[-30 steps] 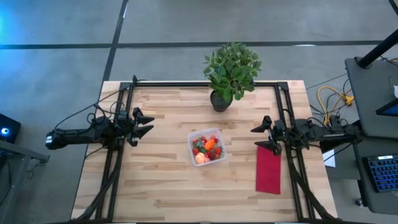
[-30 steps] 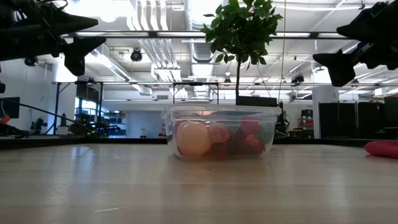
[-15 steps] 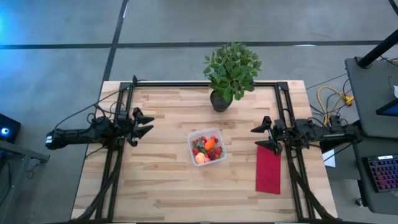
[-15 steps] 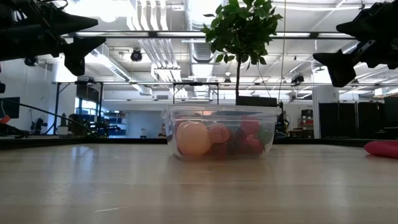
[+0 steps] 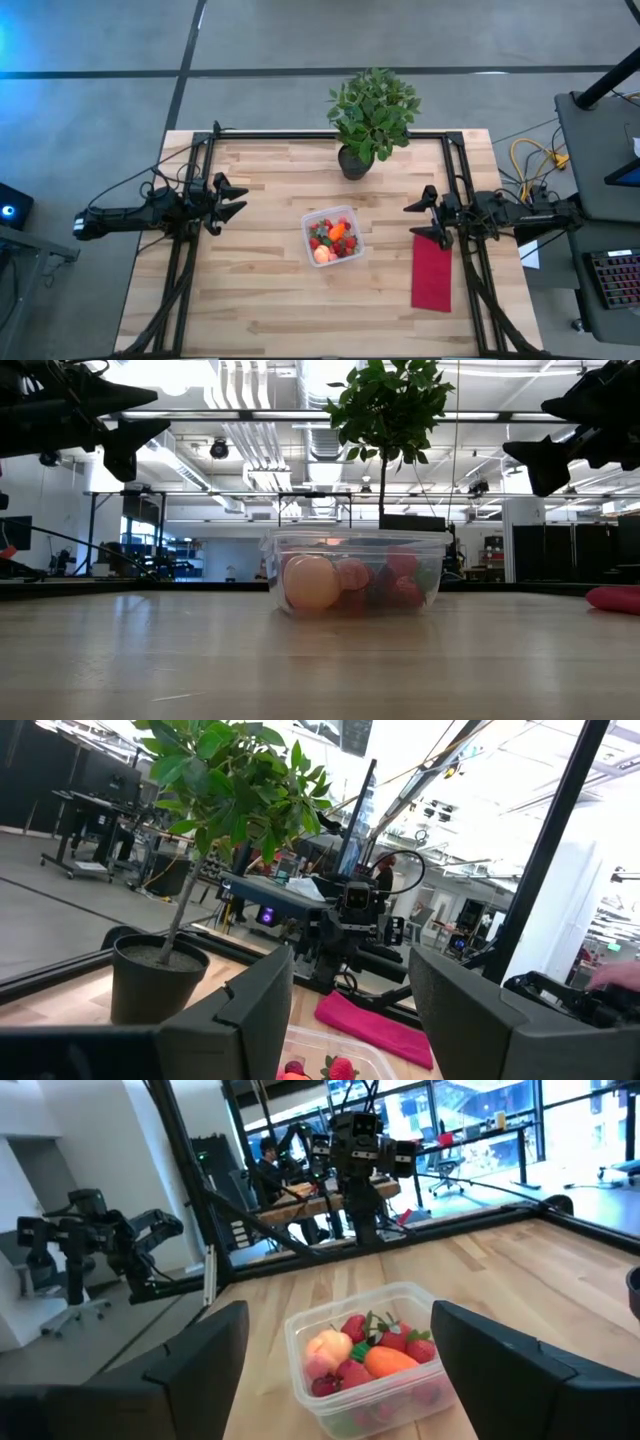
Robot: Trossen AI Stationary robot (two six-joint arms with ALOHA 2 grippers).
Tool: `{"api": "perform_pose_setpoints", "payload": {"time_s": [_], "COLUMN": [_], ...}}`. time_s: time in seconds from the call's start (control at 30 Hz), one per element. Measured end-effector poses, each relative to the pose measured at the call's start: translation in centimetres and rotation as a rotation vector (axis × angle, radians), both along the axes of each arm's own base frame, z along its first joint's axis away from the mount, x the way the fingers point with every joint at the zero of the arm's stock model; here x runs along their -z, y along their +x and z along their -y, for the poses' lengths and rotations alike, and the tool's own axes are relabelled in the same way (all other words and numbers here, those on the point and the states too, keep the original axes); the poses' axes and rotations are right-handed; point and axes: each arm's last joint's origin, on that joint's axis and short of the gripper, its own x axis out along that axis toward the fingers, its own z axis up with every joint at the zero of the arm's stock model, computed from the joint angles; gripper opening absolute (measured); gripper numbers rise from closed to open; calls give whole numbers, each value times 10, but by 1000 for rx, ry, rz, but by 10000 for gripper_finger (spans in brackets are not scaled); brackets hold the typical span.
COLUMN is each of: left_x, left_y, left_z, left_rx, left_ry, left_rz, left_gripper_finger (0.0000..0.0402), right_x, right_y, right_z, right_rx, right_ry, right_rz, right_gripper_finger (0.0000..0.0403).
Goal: Pick and placing Produce into tupperware
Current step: Return to Home Position
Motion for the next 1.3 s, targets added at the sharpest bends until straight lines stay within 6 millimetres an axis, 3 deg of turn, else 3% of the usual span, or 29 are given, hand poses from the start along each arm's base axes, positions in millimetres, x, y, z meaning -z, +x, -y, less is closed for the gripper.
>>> {"api": "perform_pose_setpoints", "payload": {"time_s": [0.2, 0.4, 1.3], "left_x": [0, 0, 0], "left_y": [0, 0, 0], "left_z": [0, 0, 0], "left_rx": [0, 0, 0], "left_ry": [0, 0, 0], "left_rz": [0, 0, -1], "left_gripper_finger": [187, 187, 187], "right_x": [3, 2, 5], "right_y": [-1, -1, 3], "right_z": [0, 5, 6], "right_rx": [14, 166, 208], "right_ry": [-36, 18, 42], "right_rz": [-30, -24, -63], "right_gripper_finger": [306, 311, 304]}}
